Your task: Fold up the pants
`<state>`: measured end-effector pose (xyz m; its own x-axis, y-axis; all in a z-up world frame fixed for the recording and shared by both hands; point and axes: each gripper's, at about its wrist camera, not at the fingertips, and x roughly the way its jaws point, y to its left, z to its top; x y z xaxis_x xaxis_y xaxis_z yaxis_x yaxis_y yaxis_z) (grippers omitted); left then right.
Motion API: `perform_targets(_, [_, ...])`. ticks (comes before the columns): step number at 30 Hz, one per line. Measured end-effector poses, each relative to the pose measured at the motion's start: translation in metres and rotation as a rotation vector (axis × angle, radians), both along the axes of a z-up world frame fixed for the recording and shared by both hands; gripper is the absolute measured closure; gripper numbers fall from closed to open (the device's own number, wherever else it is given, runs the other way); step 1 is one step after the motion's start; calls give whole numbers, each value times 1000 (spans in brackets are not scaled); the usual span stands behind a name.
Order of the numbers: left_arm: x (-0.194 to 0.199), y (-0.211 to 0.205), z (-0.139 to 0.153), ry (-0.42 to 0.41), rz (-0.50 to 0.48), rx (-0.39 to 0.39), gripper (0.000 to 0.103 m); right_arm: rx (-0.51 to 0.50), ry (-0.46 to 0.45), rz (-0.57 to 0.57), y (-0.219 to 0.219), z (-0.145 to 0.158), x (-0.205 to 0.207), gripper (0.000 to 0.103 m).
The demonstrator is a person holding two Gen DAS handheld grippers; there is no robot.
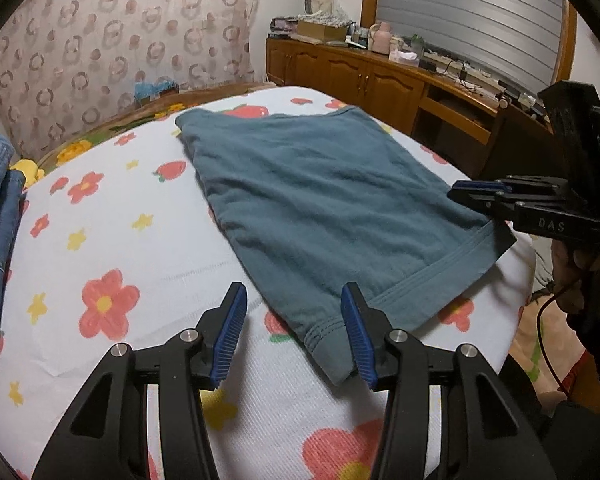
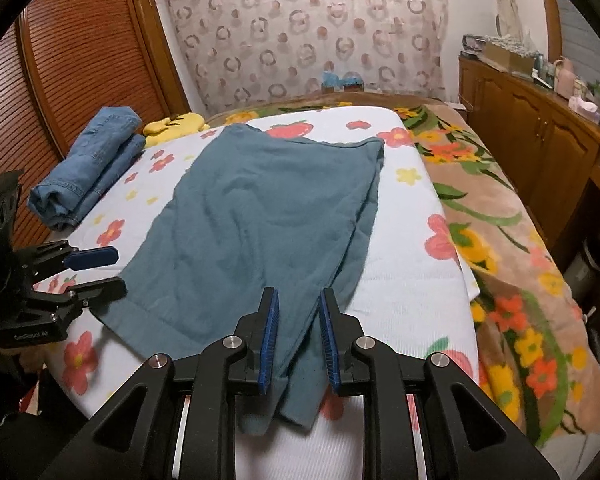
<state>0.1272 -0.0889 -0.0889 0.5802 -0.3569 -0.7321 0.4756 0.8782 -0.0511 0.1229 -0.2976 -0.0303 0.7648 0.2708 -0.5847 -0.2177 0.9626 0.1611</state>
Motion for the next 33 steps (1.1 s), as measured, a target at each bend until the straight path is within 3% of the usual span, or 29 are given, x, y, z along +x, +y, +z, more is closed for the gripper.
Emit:
perform_targets(3, [-1, -1, -1, 1, 0, 4, 52, -9, -1, 7, -1, 1, 0, 98])
perform_targets(10, [0, 1, -6, 17, 9, -9, 45, -29, -32, -40, -11, 6, -10, 100])
perform_targets(13, [2, 3, -7, 18, 25, -4, 33, -27, -29, -38, -10, 5, -13, 99])
perform_targets(18, [2, 7, -6, 29, 37, -23, 33, -29, -27, -43, -11, 6, -22, 81])
perform_targets(22, [-2, 6, -2, 10, 38, -26, 33, -14, -21, -25, -11, 4, -30, 72])
perform_targets(33, [-13, 6, -2, 40, 2, -56, 43, 13, -4, -18, -13, 0, -41, 69])
